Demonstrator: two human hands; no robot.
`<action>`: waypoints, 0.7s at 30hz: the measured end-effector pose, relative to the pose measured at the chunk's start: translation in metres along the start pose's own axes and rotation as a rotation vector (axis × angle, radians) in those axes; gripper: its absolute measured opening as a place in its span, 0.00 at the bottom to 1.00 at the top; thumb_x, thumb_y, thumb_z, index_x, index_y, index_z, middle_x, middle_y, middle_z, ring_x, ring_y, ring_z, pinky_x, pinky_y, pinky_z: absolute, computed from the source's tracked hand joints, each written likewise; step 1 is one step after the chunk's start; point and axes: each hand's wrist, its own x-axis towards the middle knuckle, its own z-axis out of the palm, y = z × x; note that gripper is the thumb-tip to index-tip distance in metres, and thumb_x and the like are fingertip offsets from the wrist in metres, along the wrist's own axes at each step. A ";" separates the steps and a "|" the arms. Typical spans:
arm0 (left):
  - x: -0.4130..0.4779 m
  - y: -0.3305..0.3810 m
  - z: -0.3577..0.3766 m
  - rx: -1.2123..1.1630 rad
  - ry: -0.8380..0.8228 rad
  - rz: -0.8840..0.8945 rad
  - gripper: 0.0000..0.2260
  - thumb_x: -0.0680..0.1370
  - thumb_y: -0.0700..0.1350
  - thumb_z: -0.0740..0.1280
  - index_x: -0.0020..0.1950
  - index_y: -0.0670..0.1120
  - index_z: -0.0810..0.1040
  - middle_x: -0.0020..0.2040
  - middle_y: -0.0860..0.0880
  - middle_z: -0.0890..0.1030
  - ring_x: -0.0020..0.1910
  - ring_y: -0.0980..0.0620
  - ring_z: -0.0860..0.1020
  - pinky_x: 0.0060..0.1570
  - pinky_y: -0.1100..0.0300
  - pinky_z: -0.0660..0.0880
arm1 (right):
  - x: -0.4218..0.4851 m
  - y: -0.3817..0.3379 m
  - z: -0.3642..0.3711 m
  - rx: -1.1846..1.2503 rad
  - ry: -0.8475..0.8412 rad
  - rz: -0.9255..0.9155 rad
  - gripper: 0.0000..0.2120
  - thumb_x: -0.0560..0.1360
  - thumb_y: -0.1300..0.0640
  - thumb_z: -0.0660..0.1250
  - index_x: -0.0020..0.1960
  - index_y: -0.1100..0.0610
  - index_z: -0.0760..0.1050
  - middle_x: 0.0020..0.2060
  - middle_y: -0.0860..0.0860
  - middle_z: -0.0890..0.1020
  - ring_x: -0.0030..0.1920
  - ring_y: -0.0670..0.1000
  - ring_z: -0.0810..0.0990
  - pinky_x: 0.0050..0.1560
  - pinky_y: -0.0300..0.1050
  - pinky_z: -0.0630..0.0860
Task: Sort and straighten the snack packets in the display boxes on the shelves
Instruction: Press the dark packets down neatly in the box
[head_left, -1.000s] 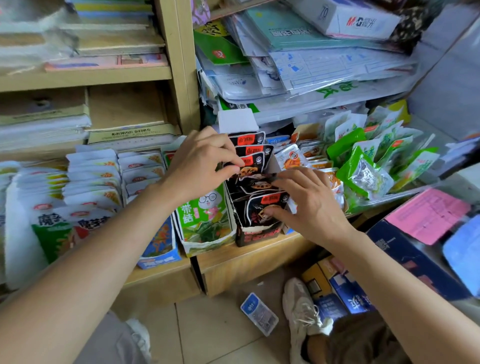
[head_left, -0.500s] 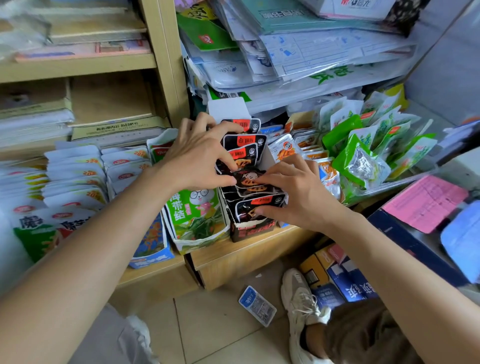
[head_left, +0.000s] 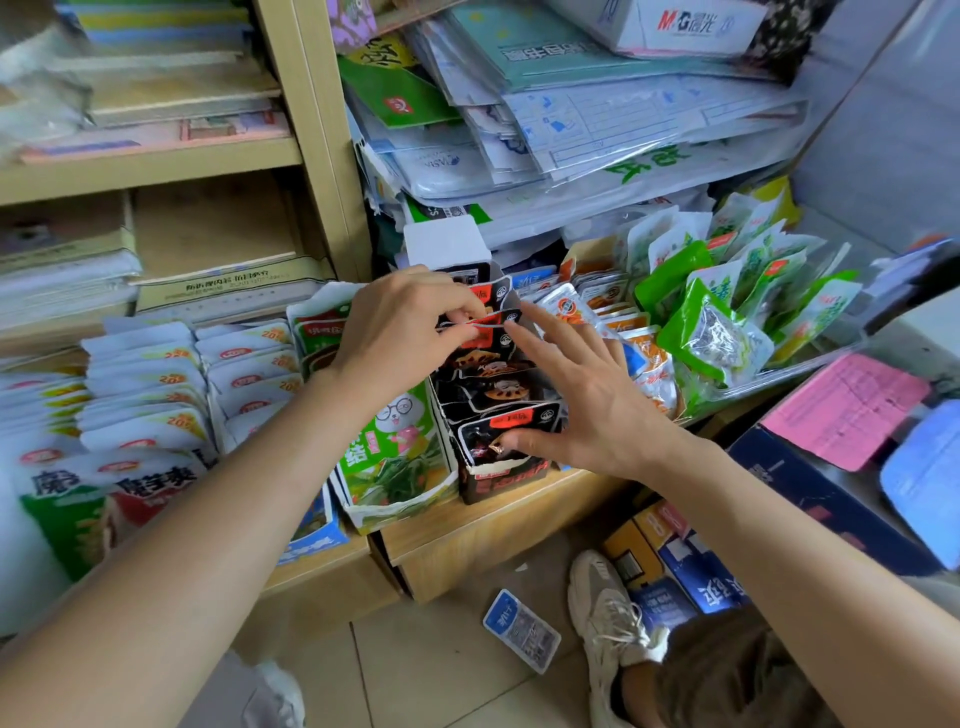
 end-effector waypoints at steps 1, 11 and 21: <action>0.001 0.000 0.001 0.022 0.012 -0.007 0.04 0.71 0.49 0.78 0.45 0.54 0.86 0.36 0.57 0.83 0.40 0.53 0.79 0.44 0.54 0.77 | 0.002 0.000 0.000 -0.026 -0.016 0.000 0.48 0.69 0.22 0.57 0.80 0.48 0.56 0.79 0.45 0.57 0.70 0.54 0.63 0.65 0.56 0.63; -0.009 -0.010 -0.012 -0.083 0.099 0.006 0.13 0.76 0.45 0.74 0.60 0.48 0.83 0.52 0.50 0.77 0.44 0.53 0.79 0.44 0.60 0.77 | 0.002 -0.002 -0.003 -0.145 -0.001 0.013 0.48 0.69 0.20 0.54 0.78 0.50 0.62 0.71 0.47 0.69 0.65 0.54 0.67 0.61 0.57 0.65; 0.015 -0.015 -0.013 -0.084 -0.065 -0.122 0.06 0.73 0.44 0.77 0.47 0.53 0.88 0.42 0.54 0.85 0.33 0.65 0.74 0.44 0.59 0.76 | 0.018 -0.001 -0.012 -0.129 -0.109 -0.005 0.51 0.65 0.18 0.58 0.80 0.43 0.52 0.78 0.45 0.57 0.73 0.55 0.60 0.70 0.60 0.59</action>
